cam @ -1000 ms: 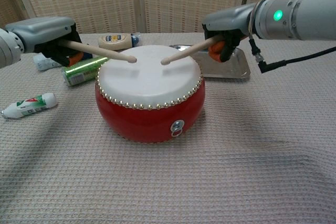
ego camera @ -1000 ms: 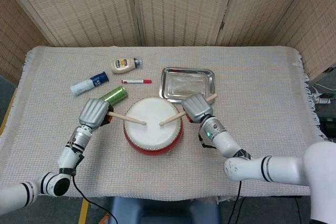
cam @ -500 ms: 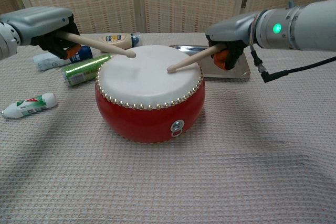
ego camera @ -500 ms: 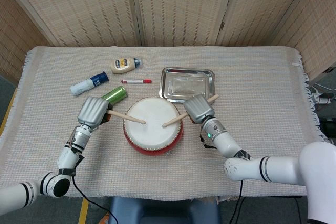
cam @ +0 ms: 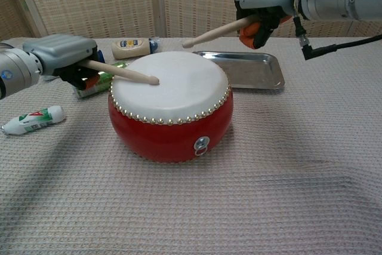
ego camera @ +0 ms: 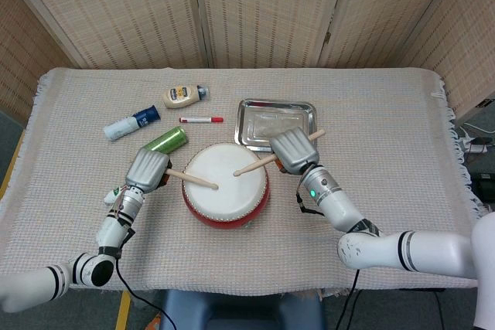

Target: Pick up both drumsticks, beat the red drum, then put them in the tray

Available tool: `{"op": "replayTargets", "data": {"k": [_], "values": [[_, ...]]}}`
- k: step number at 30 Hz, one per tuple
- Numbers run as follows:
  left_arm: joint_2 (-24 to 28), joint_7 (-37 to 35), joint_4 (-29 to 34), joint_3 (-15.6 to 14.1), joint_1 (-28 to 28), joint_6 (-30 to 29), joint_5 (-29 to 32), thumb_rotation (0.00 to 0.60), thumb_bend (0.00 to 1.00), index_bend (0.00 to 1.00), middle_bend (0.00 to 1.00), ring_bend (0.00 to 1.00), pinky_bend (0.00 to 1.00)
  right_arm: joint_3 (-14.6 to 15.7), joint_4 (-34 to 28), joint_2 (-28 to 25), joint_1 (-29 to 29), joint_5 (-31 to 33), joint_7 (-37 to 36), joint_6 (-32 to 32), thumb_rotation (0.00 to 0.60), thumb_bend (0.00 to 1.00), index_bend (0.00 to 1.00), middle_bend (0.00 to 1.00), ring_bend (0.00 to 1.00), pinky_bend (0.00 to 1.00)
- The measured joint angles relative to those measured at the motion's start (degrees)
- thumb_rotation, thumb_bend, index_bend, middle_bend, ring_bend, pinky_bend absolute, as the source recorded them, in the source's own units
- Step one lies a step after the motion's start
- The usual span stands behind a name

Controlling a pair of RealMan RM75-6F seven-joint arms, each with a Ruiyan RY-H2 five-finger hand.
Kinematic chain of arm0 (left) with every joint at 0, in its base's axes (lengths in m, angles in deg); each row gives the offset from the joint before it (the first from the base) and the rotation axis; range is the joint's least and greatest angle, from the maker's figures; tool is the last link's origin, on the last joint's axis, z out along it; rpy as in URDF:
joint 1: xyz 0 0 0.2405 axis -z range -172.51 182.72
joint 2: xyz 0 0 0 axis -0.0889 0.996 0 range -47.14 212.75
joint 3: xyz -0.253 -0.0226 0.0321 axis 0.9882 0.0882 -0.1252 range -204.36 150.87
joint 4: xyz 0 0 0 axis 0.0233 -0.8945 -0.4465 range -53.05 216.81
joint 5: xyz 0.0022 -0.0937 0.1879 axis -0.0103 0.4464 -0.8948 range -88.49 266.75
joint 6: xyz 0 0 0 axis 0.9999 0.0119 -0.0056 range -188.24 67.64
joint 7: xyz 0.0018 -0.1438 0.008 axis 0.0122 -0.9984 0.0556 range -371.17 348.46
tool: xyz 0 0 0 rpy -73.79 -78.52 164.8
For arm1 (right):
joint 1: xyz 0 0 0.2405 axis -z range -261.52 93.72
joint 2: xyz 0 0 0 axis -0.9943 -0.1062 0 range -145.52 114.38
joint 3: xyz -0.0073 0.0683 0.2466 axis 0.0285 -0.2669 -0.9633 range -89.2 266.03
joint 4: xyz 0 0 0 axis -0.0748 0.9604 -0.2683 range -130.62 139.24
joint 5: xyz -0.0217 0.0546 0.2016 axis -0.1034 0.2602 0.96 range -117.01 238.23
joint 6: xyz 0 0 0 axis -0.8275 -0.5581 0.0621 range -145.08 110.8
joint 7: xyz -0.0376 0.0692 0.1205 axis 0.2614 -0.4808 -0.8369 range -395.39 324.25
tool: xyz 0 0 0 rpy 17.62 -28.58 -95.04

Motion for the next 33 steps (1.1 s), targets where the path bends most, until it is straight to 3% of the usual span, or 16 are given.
{"op": "replayTargets", "data": {"k": [9, 21, 33], "values": [[5.8, -5.5, 8.1, 2.7, -1.3, -3.2, -1.9, 0.6, 0.69, 0.98, 1.0, 1.0, 1.0, 3.7, 8.2, 6.9, -1.2, 4.6, 5.1, 2.0, 0.6, 1.0, 1.0, 1.0, 1.0, 1.0], [1.8, -0.3, 1.6, 0.1, 1.2, 3.1, 2.9, 0.6, 0.69, 0.98, 1.0, 1.0, 1.0, -0.7, 1.6, 0.5, 1.0, -0.1, -0.9, 0.0, 0.6, 1.0, 1.0, 1.0, 1.0, 1.0], [6.2, -3.9, 8.2, 2.3, 0.1, -2.1, 0.2, 0.6, 0.69, 0.98, 1.0, 1.0, 1.0, 3.2, 10.9, 7.8, -0.1, 3.3, 3.1, 3.7, 0.6, 1.0, 1.0, 1.0, 1.0, 1.0]]}}
